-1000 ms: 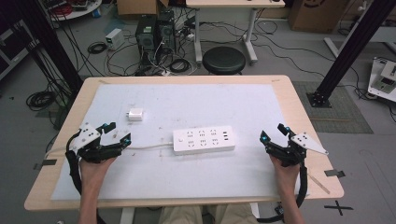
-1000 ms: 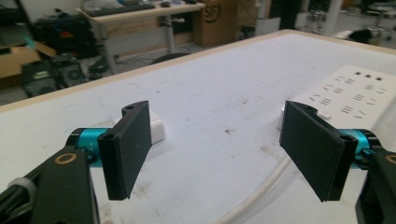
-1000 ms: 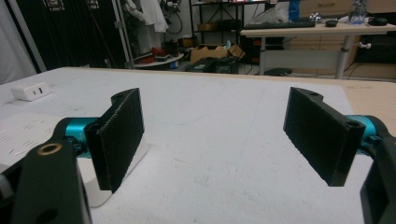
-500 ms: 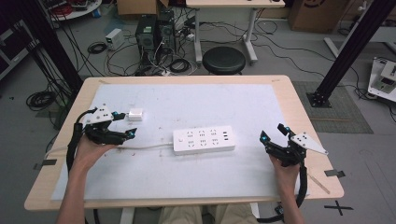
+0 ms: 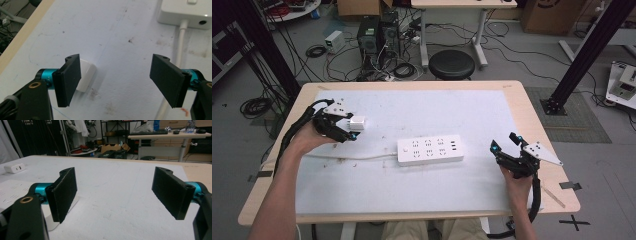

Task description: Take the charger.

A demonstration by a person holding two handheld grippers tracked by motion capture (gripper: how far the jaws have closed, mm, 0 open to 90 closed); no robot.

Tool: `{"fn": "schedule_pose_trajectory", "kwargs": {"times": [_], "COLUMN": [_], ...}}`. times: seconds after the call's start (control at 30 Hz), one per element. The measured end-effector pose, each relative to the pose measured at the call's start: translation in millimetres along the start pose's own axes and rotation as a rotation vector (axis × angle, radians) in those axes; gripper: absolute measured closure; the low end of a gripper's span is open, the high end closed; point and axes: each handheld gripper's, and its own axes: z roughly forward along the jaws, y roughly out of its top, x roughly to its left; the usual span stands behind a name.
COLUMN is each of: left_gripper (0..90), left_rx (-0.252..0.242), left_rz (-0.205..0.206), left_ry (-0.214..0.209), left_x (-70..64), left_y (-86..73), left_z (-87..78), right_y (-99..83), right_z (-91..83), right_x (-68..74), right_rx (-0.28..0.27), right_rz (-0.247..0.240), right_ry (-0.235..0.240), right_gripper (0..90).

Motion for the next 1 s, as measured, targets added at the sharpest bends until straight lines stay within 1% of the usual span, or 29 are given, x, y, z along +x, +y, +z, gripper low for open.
{"fn": "schedule_pose_trajectory", "kwargs": {"times": [0.03, 0.07, 0.1, 0.13, 0.17, 0.2, 0.23, 0.27, 0.3, 0.33, 0.37, 0.4, 0.43, 0.47, 0.5, 0.53, 0.6, 0.63, 0.67, 0.7, 0.73, 0.8, 0.83, 0.9, 0.93, 0.97, 1.0], "left_gripper": [25.1, 25.1, 25.2, 25.5, 25.5, 26.5, 26.8, 26.9, 26.9, 26.9, 26.9, 26.9, 26.8, 26.8, 26.9, 26.9, 26.9, 26.8, 26.9, 26.9, 27.0, 27.4, 27.5, 28.1, 28.1, 28.6, 28.7], "left_rx": [0.014, 0.014, 0.035, 0.035, 0.054, 0.065, 0.065, 0.102, 0.112, 0.128, 0.128, 0.153, 0.166, 0.169, 0.161, 0.176, 0.199, 0.213, 0.213, 0.21, 0.216, 0.23, 0.241, 0.235, 0.224, 0.22, 0.22], "left_rz": [0.012, 0.012, 0.019, 0.019, 0.028, 0.039, 0.039, 0.056, 0.064, 0.081, 0.081, 0.094, 0.107, 0.115, 0.102, 0.117, 0.132, 0.151, 0.151, 0.172, 0.173, 0.19, 0.21, 0.204, 0.202, 0.201, 0.201], "left_ry": [-0.002, -0.002, -0.013, -0.013, -0.027, -0.03, -0.03, -0.044, -0.041, -0.038, -0.038, -0.039, -0.04, -0.043, -0.048, -0.046, -0.059, -0.063, -0.063, -0.075, -0.086, -0.102, -0.108, -0.111, -0.125, -0.134, -0.134], "left_x": [3.7, 3.7, 10.2, 10.2, 15.8, 18.4, 18.4, 26.3, 28.4, 30.1, 30.1, 34.1, 36.6, 39.0, 39.9, 42.7, 46.5, 48.4, 48.4, 51.5, 52.9, 56.7, 59.5, 60.5, 64.6, 66.4, 66.4], "left_y": [0.6, 0.6, 1.2, 1.2, 1.2, 1.1, 1.1, -0.2, -0.6, -0.6, -0.6, -0.3, 0.5, 0.9, 0.7, 1.0, 2.1, 3.6, 3.6, 5.4, 6.3, 7.6, 8.4, 8.1, 7.7, 6.8, 6.8], "left_z": [2.8, 2.8, 9.0, 9.0, 14.0, 16.0, 16.0, 22.6, 25.0, 26.5, 26.5, 30.7, 31.8, 33.1, 34.7, 35.5, 38.1, 38.7, 38.7, 40.3, 41.1, 43.6, 45.2, 46.3, 48.2, 49.6, 49.6], "right_y": [-0.1, -0.1, 0.0, 0.0, 0.0, 0.0, 0.0, 0.0, 0.1, -0.1, -0.1, 0.0, 0.1, 0.1, 0.1, 0.1, 0.1, 0.1, 0.1, 0.1, 0.2, 0.2, 0.2, 0.2, 0.2, 0.2, 0.2], "right_z": [0.0, 0.0, -0.3, -0.3, 0.2, 0.3, 0.3, 0.5, 0.5, 0.2, 0.2, 0.5, 0.7, 0.6, 1.1, 1.3, 1.1, 1.0, 1.1, 1.1, 1.1, 1.5, 1.3, 1.5, 1.4, 1.7, 1.7], "right_x": [0.1, 0.1, 0.8, 0.8, 0.5, 0.9, 0.9, 1.3, 1.3, 2.1, 2.1, 1.7, 1.9, 2.2, 1.9, 1.8, 2.4, 2.6, 2.6, 2.7, 2.8, 2.7, 3.4, 3.3, 3.6, 3.3, 3.3], "right_rx": [0.0, 0.0, 0.006, 0.006, 0.002, 0.004, 0.004, 0.006, 0.006, 0.01, 0.01, 0.006, 0.005, 0.008, 0.006, 0.004, 0.008, 0.009, 0.008, 0.008, 0.009, 0.007, 0.01, 0.011, 0.013, 0.007, 0.007], "right_rz": [0.0, 0.0, 0.006, 0.006, -0.001, -0.001, -0.001, 0.0, -0.003, 0.004, 0.004, -0.006, -0.01, -0.007, -0.013, -0.017, -0.014, -0.014, -0.017, -0.018, -0.019, -0.029, -0.023, -0.027, -0.025, -0.035, -0.035], "right_ry": [0.0, 0.0, -0.003, -0.003, 0.0, -0.002, -0.002, -0.005, -0.006, -0.006, -0.006, -0.004, -0.005, -0.008, -0.008, -0.008, -0.01, -0.009, -0.011, -0.011, -0.011, -0.01, -0.01, -0.01, -0.009, -0.009, -0.009], "right_gripper": [20.8, 20.8, 20.8, 20.8, 20.8, 20.8, 20.8, 20.9, 20.8, 20.9, 20.9, 20.9, 20.9, 20.9, 20.9, 20.9, 20.8, 20.8, 20.9, 20.9, 20.9, 20.8, 20.9, 20.9, 20.8, 20.9, 20.9]}}
